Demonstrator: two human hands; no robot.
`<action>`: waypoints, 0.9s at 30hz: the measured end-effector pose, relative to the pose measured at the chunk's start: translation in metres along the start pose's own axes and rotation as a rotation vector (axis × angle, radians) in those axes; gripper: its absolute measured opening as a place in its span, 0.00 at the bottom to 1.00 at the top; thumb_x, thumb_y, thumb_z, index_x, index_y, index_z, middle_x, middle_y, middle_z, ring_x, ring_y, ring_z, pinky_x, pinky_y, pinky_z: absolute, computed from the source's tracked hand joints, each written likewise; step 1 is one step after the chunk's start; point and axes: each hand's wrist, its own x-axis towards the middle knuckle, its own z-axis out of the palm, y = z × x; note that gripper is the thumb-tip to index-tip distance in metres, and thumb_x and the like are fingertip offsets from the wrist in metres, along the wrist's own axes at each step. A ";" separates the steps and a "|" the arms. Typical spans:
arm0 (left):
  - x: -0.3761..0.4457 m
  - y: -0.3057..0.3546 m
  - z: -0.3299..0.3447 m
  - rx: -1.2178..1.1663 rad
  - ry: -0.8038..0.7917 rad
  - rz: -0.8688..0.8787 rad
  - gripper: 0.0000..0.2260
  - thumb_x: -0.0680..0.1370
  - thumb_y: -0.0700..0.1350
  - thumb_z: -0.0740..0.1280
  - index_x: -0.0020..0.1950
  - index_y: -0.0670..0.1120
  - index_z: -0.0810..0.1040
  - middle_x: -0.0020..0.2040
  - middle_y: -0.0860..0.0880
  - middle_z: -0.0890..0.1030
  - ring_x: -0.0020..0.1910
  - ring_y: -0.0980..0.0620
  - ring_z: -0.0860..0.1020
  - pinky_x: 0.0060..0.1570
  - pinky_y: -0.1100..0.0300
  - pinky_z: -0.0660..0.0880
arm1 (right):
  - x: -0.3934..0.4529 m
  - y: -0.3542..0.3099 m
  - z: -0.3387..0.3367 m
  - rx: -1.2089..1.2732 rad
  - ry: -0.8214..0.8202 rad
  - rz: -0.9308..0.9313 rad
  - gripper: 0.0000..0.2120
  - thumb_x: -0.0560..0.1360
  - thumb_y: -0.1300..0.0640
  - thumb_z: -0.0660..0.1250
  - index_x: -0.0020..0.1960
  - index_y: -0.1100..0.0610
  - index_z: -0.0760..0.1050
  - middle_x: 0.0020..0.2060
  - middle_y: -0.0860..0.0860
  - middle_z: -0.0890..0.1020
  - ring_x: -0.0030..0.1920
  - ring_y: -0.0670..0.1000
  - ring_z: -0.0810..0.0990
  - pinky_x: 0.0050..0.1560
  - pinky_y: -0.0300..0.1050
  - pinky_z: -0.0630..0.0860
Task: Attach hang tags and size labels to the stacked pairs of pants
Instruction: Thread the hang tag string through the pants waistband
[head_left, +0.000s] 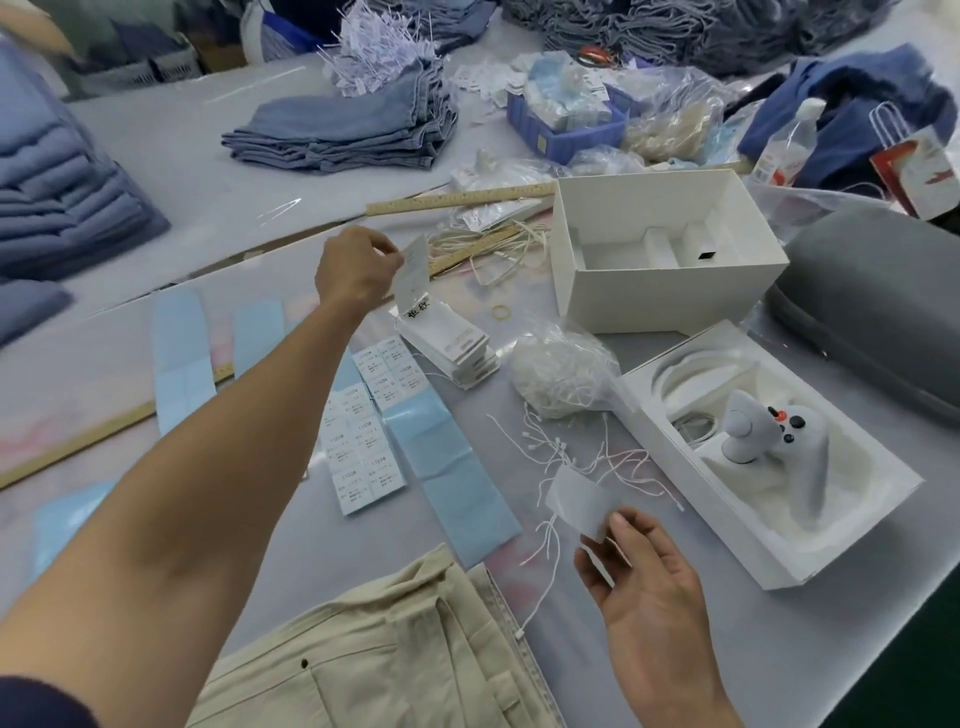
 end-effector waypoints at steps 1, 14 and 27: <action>-0.002 0.004 -0.004 -0.007 0.014 0.005 0.03 0.79 0.49 0.71 0.49 0.51 0.85 0.50 0.48 0.85 0.39 0.51 0.82 0.37 0.54 0.79 | -0.001 0.000 0.001 0.000 0.003 -0.002 0.04 0.71 0.61 0.69 0.41 0.53 0.81 0.38 0.52 0.83 0.37 0.47 0.82 0.41 0.42 0.83; -0.274 -0.102 -0.021 -0.624 0.024 -0.292 0.08 0.75 0.40 0.77 0.42 0.54 0.86 0.39 0.52 0.86 0.37 0.52 0.85 0.38 0.61 0.82 | -0.013 0.009 0.026 -0.056 -0.091 0.030 0.07 0.78 0.64 0.65 0.44 0.55 0.79 0.39 0.52 0.83 0.39 0.48 0.82 0.46 0.43 0.80; -0.468 -0.156 -0.009 -0.823 0.269 -0.977 0.08 0.79 0.37 0.70 0.45 0.49 0.79 0.39 0.48 0.86 0.36 0.43 0.86 0.34 0.48 0.83 | -0.061 0.102 0.022 -0.644 -0.280 0.075 0.04 0.79 0.65 0.68 0.48 0.60 0.80 0.42 0.51 0.83 0.45 0.48 0.80 0.45 0.40 0.81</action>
